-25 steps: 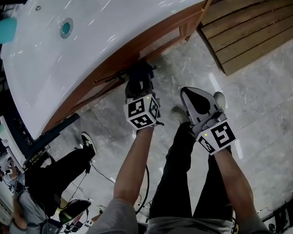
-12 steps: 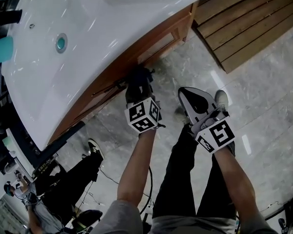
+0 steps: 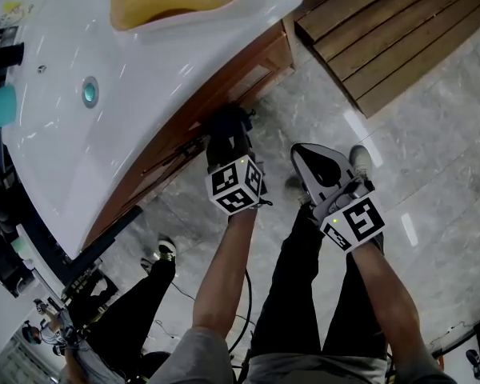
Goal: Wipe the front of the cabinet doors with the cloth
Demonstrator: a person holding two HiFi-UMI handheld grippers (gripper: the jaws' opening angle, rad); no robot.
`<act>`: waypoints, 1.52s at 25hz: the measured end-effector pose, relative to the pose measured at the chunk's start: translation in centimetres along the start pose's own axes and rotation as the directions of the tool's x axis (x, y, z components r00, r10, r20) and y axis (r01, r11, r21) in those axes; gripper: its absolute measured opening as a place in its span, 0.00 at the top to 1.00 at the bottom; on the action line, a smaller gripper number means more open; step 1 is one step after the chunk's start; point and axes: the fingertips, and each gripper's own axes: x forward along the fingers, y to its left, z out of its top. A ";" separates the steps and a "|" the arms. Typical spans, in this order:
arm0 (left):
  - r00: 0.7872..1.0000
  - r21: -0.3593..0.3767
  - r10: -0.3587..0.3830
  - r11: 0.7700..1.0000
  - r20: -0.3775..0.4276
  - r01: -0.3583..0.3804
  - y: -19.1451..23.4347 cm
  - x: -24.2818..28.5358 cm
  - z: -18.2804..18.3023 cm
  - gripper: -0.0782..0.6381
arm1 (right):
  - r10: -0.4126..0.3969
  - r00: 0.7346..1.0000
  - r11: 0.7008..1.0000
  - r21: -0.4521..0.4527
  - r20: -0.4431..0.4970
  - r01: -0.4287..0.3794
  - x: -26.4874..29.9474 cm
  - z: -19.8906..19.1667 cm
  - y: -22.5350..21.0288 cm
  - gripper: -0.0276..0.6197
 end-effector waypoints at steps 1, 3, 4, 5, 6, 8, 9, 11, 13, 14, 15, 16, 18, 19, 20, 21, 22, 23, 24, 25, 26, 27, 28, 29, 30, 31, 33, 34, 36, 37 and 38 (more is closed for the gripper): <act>1.000 0.003 -0.004 1.000 -0.002 0.004 -0.3 0.2 0.0 0.76 | -0.007 1.000 1.000 0.003 0.003 0.007 -0.1 0.2 -0.4 0.94; 1.000 0.013 -0.016 1.000 -0.006 0.016 -1.1 0.6 0.2 0.76 | -0.020 1.000 1.000 0.009 0.011 0.019 -0.4 0.5 -1.1 0.94; 1.000 0.017 -0.022 1.000 -0.007 0.022 -1.5 0.8 0.3 0.76 | -0.024 1.000 1.000 0.010 0.013 0.024 -0.6 0.7 -1.5 0.94; 1.000 0.019 -0.029 0.999 -0.008 0.029 -2.0 1.1 0.4 0.76 | -0.028 0.999 1.000 0.011 0.014 0.028 -0.7 0.8 -1.8 0.94; 0.999 0.021 -0.035 0.999 -0.009 0.035 -2.5 1.4 0.5 0.76 | -0.032 0.999 0.999 0.012 0.015 0.032 -0.8 1.0 -2.1 0.94; 0.999 0.022 -0.046 0.999 -0.011 0.047 -3.4 1.9 0.7 0.76 | -0.039 0.999 0.999 0.014 0.016 0.039 -1.1 1.2 -2.8 0.94; 0.999 0.022 -0.051 0.998 -0.013 0.051 -3.8 2.2 0.7 0.76 | -0.042 0.999 0.999 0.016 0.017 0.042 -1.2 1.2 -3.1 0.94; 0.998 0.022 -0.059 0.998 -0.016 0.060 -4.4 2.6 0.9 0.76 | -0.052 0.998 0.998 0.021 0.020 0.051 -1.4 1.4 -3.7 0.94; 0.997 0.026 -0.069 0.997 -0.020 0.069 -5.1 3.0 1.1 0.76 | -0.064 0.998 0.998 0.026 0.023 0.063 -1.6 1.7 -4.4 0.94; 0.997 0.029 -0.074 0.997 -0.021 0.075 -5.5 3.2 1.2 0.76 | -0.070 0.997 0.997 0.029 0.025 0.069 -1.8 1.9 -4.7 0.94; 0.997 0.032 -0.079 0.996 -0.022 0.080 -5.9 3.4 1.2 0.76 | -0.075 0.997 0.997 0.032 0.027 0.074 -1.9 2.0 -5.0 0.94; 0.996 0.035 -0.086 0.996 -0.023 0.087 -6.3 3.6 1.3 0.76 | -0.080 0.996 0.996 0.034 0.030 0.079 -2.0 2.2 -5.3 0.94; 0.994 0.039 -0.102 0.994 -0.025 0.103 -7.2 4.2 1.6 0.76 | -0.090 0.995 0.995 0.040 0.036 0.089 -2.1 2.5 -5.9 0.94; 0.993 0.042 -0.111 0.993 -0.025 0.112 -7.7 4.5 1.7 0.76 | -0.096 0.995 0.995 0.042 0.038 0.094 -2.2 2.6 -6.2 0.94; 0.993 0.045 -0.119 0.992 -0.026 0.121 -8.2 4.7 1.9 0.76 | -0.101 0.994 0.994 0.044 0.040 0.099 -2.3 2.7 -6.5 0.94; 0.992 0.050 -0.127 0.990 -0.025 0.128 -8.7 5.0 2.0 0.76 | -0.105 0.994 0.994 0.046 0.042 0.103 -2.5 2.8 -6.8 0.94; 0.991 0.054 -0.135 0.989 -0.024 0.136 -9.3 5.2 2.1 0.76 | -0.109 0.993 0.993 0.048 0.044 0.107 -2.7 2.9 -7.1 0.94; 0.989 0.059 -0.143 0.988 -0.023 0.145 -9.9 5.5 2.2 0.76 | -0.114 0.992 0.993 0.051 0.046 0.111 -2.9 3.0 -7.4 0.94; 0.988 0.061 -0.152 0.986 -0.023 0.153 -10.5 5.7 2.3 0.76 | -0.118 0.992 0.992 0.053 0.049 0.115 -3.1 3.0 -7.7 0.94; 0.987 0.060 -0.158 0.985 -0.023 0.159 -11.2 5.9 2.4 0.76 | -0.123 0.991 0.991 0.055 0.051 0.120 -3.4 3.1 -8.1 0.94; 0.987 0.052 -0.160 0.986 -0.024 0.161 -11.6 6.1 2.5 0.76 | -0.128 0.990 0.991 0.058 0.053 0.124 -3.6 3.1 -8.4 0.94; 0.987 0.040 -0.157 0.987 -0.025 0.158 -11.9 6.3 2.6 0.76 | -0.132 0.990 0.990 0.060 0.055 0.128 -3.8 3.2 -8.7 0.94; 0.988 0.031 -0.154 0.987 -0.026 0.155 -12.1 6.4 2.6 0.76 | -0.134 0.989 0.989 0.062 0.056 0.131 -3.9 3.3 -8.9 0.94; 0.988 0.030 -0.153 0.988 -0.027 0.154 -12.3 6.5 2.5 0.76 | -0.136 0.989 0.989 0.064 0.058 0.132 -4.0 3.4 -9.1 0.94; 0.987 0.035 -0.156 0.987 -0.030 0.157 -12.5 6.6 2.5 0.76 | -0.137 0.989 0.989 0.066 0.060 0.133 -4.1 3.5 -9.3 0.94; 0.987 0.040 -0.158 0.986 -0.033 0.159 -12.7 6.8 2.4 0.76 | -0.138 0.989 0.989 0.067 0.061 0.134 -4.2 3.5 -9.6 0.94; 0.987 0.041 -0.156 0.987 -0.039 0.157 -13.1 7.1 2.3 0.76 | -0.143 0.988 0.988 0.070 0.063 0.139 -4.5 3.8 -10.0 0.94; 0.987 0.039 -0.155 0.987 -0.040 0.156 -13.3 7.1 2.3 0.76 | -0.146 0.987 0.987 0.071 0.063 0.141 -4.6 3.9 -10.3 0.94; 0.986 0.038 -0.159 0.986 -0.045 0.161 -13.7 7.3 2.3 0.76 | -0.146 0.987 0.987 0.072 0.064 0.141 -4.8 4.2 -10.6 0.94; 0.985 0.036 -0.165 0.985 -0.048 0.166 -13.9 7.5 2.2 0.76 | -0.146 0.987 0.987 0.071 0.065 0.141 -4.9 4.3 -10.8 0.94; 0.984 0.031 -0.172 0.984 -0.050 0.173 -14.3 7.7 2.2 0.76 | -0.146 0.987 0.987 0.071 0.066 0.141 -5.0 4.3 -10.9 0.94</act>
